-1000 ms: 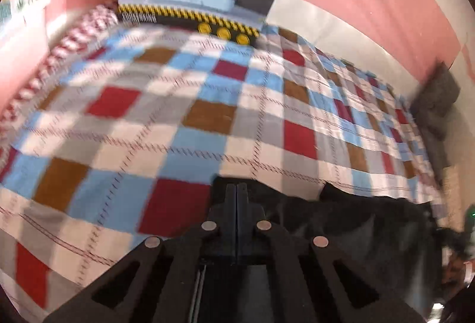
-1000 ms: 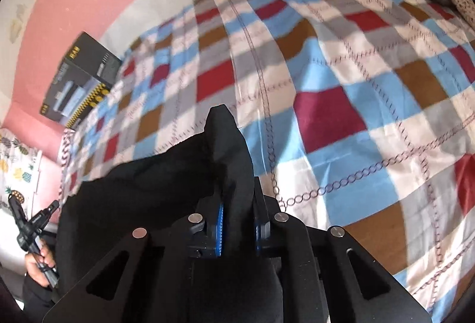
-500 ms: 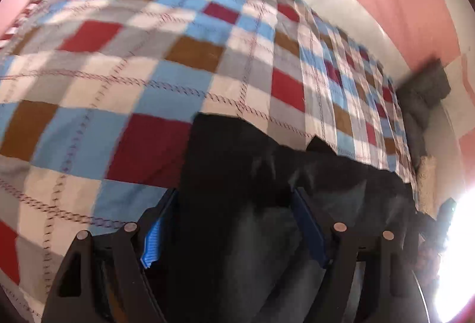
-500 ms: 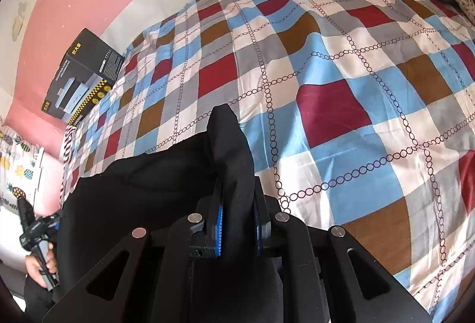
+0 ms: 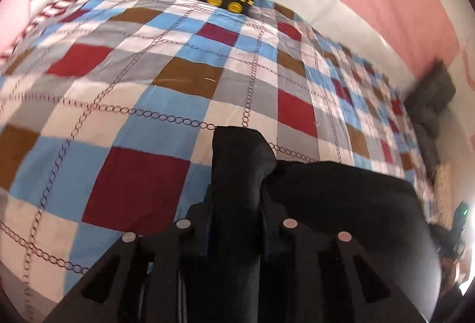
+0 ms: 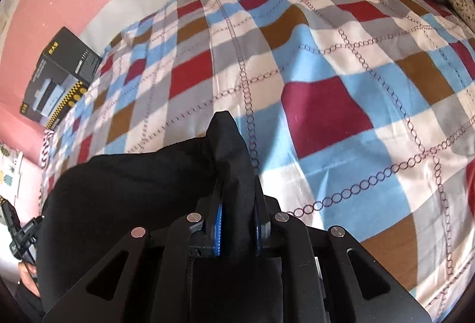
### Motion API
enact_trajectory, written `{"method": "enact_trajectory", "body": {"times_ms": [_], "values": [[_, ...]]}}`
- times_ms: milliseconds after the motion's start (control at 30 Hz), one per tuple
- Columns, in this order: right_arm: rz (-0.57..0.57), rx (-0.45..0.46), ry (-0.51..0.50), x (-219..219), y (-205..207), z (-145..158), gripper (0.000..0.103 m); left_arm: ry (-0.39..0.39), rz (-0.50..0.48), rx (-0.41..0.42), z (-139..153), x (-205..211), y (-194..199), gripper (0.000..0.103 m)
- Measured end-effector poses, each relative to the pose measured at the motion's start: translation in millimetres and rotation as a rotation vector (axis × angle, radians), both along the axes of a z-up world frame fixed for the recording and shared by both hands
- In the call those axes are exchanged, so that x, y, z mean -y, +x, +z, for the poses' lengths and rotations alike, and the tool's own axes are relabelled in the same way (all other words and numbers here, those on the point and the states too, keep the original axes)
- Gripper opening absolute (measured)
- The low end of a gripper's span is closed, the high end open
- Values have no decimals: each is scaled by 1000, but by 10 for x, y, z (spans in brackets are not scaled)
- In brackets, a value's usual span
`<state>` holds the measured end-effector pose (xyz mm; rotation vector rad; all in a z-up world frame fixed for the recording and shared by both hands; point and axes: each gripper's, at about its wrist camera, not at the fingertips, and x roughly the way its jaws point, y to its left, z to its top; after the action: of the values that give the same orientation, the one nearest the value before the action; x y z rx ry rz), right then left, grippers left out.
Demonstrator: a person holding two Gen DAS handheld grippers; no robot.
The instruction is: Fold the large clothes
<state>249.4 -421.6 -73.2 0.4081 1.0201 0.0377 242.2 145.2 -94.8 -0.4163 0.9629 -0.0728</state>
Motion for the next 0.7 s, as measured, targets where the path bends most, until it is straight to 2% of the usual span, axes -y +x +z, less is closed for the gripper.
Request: {"method": "enact_trajectory", "body": {"times_ms": [133, 267, 433, 567, 633, 700], "values": [[22, -25, -28, -29, 24, -23, 18, 5, 11, -15, -34, -8, -17, 37], [38, -34, -101, -97, -3, 129, 22, 64, 19, -42, 73, 18, -19, 50], [32, 48, -133, -76, -281, 557, 23, 49, 51, -29, 347, -136, -192, 50], [60, 143, -132, -130, -649, 897, 23, 61, 81, 26, 649, -219, -427, 50], [90, 174, -117, -217, -774, 955, 23, 42, 69, 84, 816, -165, -605, 50], [127, 178, -97, -327, -859, 883, 23, 31, 37, 130, 887, -8, -756, 55]]}}
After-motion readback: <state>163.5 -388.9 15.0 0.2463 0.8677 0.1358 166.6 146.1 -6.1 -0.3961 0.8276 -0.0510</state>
